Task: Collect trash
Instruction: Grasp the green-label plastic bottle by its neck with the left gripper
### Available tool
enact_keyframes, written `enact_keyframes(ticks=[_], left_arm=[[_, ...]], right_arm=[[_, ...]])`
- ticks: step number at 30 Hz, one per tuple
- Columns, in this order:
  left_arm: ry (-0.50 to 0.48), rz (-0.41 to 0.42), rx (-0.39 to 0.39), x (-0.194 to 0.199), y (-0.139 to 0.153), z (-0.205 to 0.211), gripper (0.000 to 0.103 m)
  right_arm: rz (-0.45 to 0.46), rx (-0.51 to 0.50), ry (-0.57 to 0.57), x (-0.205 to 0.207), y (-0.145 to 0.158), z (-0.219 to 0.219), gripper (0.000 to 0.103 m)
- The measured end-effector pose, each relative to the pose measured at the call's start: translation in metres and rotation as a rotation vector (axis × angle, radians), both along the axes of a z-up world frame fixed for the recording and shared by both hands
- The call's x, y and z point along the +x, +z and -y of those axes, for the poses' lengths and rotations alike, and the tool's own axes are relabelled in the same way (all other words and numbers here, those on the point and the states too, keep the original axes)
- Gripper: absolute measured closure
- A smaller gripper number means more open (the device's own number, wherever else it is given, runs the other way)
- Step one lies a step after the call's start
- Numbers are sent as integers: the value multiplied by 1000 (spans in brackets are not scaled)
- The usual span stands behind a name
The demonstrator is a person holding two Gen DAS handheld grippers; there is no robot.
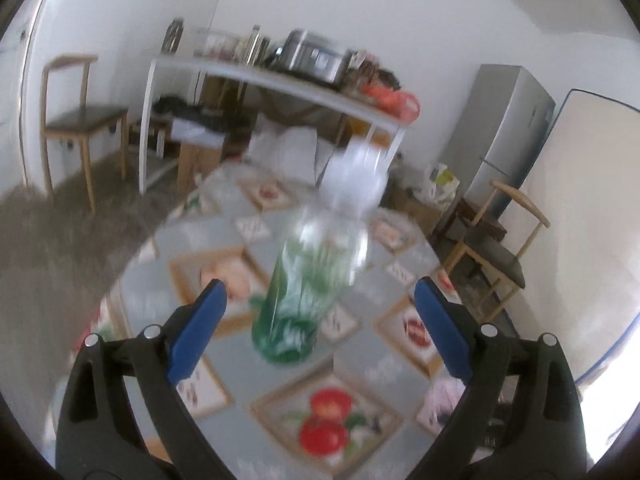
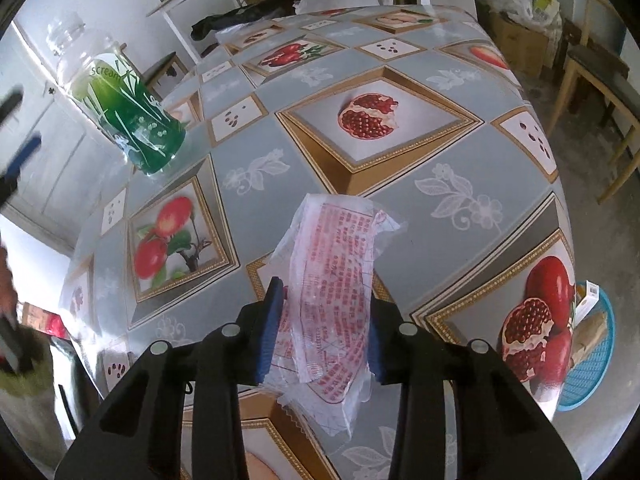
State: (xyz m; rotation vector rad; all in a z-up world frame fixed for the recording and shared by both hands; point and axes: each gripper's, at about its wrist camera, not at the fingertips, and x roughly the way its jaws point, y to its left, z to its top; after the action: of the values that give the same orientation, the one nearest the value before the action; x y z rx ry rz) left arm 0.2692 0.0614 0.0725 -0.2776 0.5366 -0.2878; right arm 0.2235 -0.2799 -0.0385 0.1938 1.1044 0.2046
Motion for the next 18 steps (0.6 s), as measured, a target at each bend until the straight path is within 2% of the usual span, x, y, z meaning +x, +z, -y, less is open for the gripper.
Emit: enact_keyframes(ticks=[4,11,16,18], left_arm=[[19,43,30,24,17,6,12],[14,31,47,55,21,17,13],[15,13,47,63,16,21,34],[12,10,45,64,14,21,47]], right_arm=[[1,0,1,0,0,0,67],[1,0,0,0,0,0,67],[2,0,0,0,0,0,67],[3,0,0,0,0,0,67]])
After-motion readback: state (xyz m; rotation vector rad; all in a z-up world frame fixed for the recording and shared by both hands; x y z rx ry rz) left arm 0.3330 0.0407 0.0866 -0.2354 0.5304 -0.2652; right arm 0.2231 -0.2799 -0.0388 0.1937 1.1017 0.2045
